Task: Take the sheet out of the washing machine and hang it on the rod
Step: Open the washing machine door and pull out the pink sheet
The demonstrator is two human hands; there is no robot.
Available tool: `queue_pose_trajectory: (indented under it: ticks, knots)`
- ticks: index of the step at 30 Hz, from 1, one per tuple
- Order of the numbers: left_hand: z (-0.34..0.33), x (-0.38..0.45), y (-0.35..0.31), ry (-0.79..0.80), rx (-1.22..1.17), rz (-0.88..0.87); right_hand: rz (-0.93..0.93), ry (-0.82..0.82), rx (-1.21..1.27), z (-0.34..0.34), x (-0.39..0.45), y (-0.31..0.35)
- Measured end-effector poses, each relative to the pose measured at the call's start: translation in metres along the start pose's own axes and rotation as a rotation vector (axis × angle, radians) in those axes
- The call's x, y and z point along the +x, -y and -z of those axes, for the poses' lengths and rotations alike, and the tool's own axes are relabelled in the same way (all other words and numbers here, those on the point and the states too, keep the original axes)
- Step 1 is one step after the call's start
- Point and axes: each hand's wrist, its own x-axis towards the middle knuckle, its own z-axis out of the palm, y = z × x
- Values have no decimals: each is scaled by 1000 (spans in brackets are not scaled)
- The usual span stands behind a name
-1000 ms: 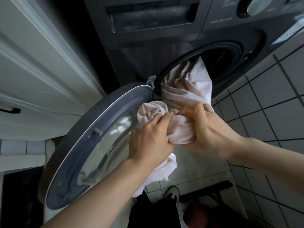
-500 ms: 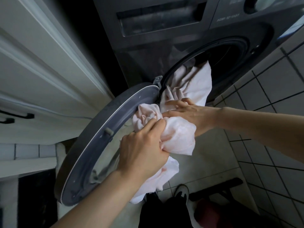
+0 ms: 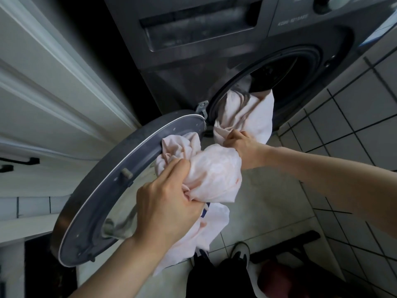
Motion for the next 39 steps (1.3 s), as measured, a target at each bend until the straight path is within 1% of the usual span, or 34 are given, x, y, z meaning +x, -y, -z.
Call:
queue_pose_trajectory:
  ticks: [3, 5, 7, 8, 10, 11, 12, 13, 14, 15, 17, 18, 19, 20, 22, 23, 24, 26, 28, 30, 31, 33, 36, 37, 39]
  knots:
    - [1, 4, -1, 83, 53, 61, -22, 29, 49, 15, -9, -11]
    - [0, 9, -3, 153, 132, 59, -60, 67, 39, 26, -21, -21]
    - [-3, 15, -7, 230, 158, 60, -169, 168, -63, 36, -32, -36]
    - [-5, 16, -8, 268, 165, 61, -191, 198, -151, 39, -36, -46]
    - [-11, 15, -8, 306, 156, 58, -253, 228, -298, 40, -42, -74]
    - [-14, 14, -6, 327, 138, 55, -289, 229, -376, 32, -41, -100]
    - [-17, 13, -5, 352, 126, 57, -273, 207, -396, 5, -35, -150]
    - [-19, 11, -4, 386, 128, 67, -260, 202, -403, -11, -34, -186]
    - [-21, 11, -4, 424, 129, 85, -240, 161, -407, -11, -37, -206]
    - [-23, 11, -5, 451, 117, 105, -255, 111, -381, -2, -40, -207]
    - [-26, 13, -13, 485, 94, 106, -312, -193, -350, 31, -52, -159]
    - [-29, 15, -19, 499, 94, 98, -316, -299, -323, 60, -56, -113]
    - [-33, 16, -25, 511, 99, 92, -282, -330, -300, 73, -58, -87]
    - [-36, 19, -31, 515, 102, 97, -234, -303, -361, 82, -59, -65]
    - [-43, 24, -40, 498, 96, 114, -225, -90, -492, 88, -61, -33]
    - [-47, 26, -43, 476, 90, 120, -261, -9, -472, 92, -63, -19]
    - [-49, 28, -46, 452, 78, 126, -257, 13, -429, 91, -63, -8]
    - [-54, 31, -49, 446, 51, 144, -217, -54, -329, 92, -60, 11]
    - [-56, 36, -52, 453, 24, 161, -149, -195, -261, 87, -62, 27]
    - [-59, 41, -55, 423, 1, 174, -69, -355, -204, 81, -63, 39]
    - [-59, 44, -58, 400, -2, 181, -57, -392, -164, 79, -64, 45]
    - [-58, 47, -63, 371, 22, 197, -86, -403, -87, 75, -67, 52]
    - [-58, 51, -62, 412, 57, 283, -142, -426, 106, 74, -76, 51]
    - [-57, 52, -61, 427, 64, 300, -131, -434, 160, 75, -80, 51]
    - [-53, 51, -58, 445, 100, 278, -64, -444, 197, 76, -88, 48]
